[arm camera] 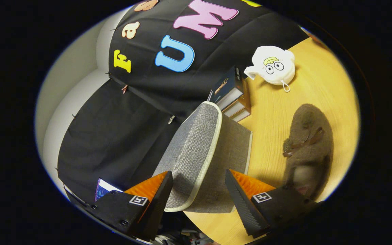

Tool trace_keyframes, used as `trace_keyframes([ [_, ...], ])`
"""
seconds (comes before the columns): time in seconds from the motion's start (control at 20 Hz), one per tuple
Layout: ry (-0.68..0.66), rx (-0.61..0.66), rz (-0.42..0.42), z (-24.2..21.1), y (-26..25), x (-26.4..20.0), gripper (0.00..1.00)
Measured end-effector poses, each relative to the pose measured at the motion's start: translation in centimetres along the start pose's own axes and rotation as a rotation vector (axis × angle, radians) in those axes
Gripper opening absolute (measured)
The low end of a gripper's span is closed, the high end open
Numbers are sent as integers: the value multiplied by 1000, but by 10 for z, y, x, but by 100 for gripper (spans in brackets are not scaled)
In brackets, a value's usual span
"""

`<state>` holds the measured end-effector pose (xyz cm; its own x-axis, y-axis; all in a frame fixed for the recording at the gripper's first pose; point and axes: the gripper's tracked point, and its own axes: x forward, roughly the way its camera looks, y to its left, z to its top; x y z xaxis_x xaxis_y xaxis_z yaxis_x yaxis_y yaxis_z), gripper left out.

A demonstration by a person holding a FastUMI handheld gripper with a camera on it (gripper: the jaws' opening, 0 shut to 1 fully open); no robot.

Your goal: Open the storage box then place both shoes into the box .Put the left shoe in first, then the right shoe, with the right side of both shoes facing outward in a uniform manner.

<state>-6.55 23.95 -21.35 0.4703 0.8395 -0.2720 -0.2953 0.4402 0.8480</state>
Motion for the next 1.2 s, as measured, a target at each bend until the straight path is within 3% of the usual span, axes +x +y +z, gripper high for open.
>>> trace_keyframes([
  [0.1, -18, 56, 38, 2, 6, -3, 90],
  [0.15, -16, 83, 60, 2, 7, -2, 77],
  [0.4, 35, 220, 139, -11, 18, -2, 67],
  [0.45, 31, 242, 147, -11, 17, -2, 55],
  [0.55, 0, 248, 148, -6, 16, -5, 55],
  [0.65, -44, 326, 140, 12, 15, -7, 23],
  [0.7, -51, 327, 137, 13, 15, -6, 16],
  [0.95, -24, 256, 137, 4, 28, -9, 8],
  [1.2, -9, 202, 127, 5, 42, -10, 8],
])
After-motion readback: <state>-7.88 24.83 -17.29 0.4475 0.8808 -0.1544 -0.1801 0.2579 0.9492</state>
